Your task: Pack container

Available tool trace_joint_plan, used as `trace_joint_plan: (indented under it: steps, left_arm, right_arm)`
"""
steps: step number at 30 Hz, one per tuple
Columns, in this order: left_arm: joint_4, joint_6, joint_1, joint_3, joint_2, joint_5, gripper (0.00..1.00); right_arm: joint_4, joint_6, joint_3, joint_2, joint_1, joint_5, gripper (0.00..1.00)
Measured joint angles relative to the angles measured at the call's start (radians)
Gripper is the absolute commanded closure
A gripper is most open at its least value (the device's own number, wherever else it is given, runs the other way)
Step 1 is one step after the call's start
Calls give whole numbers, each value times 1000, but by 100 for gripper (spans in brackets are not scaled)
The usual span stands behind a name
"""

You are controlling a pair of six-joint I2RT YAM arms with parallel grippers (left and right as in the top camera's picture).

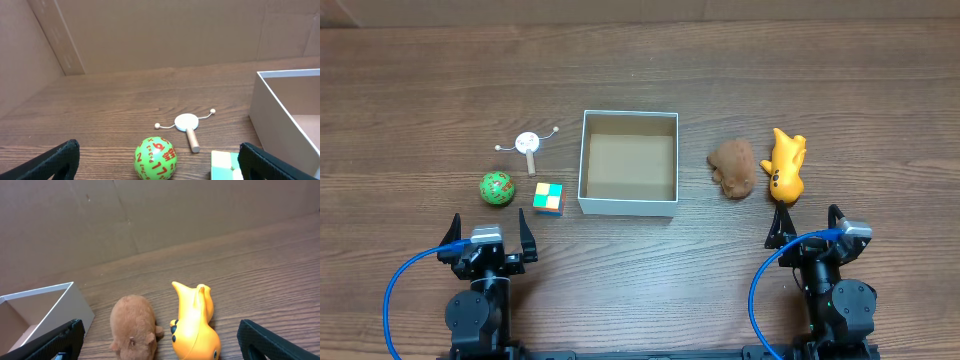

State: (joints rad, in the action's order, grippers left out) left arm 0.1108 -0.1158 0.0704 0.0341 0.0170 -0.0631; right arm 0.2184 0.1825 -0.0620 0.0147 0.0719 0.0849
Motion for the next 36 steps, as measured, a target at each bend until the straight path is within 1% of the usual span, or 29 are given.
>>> trace_joint_plan:
  steps: [21,23,26,30,33,36]
  left_arm:
    - [0,0,0,0,0,0,0]
    - [0,0,0,0,0,0,0]
    - [0,0,0,0,0,0,0]
    - [0,0,0,0,0,0,0]
    - [0,0,0,0,0,0,0]
    - [1,0,0,0,0,0,0]
  right_arm:
    - [-17,0,0,0,0,0,0]
    - [-13,3,0,0,0,0,0]
    - [37,31,-8,0,0,-3,0]
    - [125,57,-55,2,0,-7,0]
    - [154,65,-118,32,0,-7,0]
    - [206,72,-249,138,0,3,0]
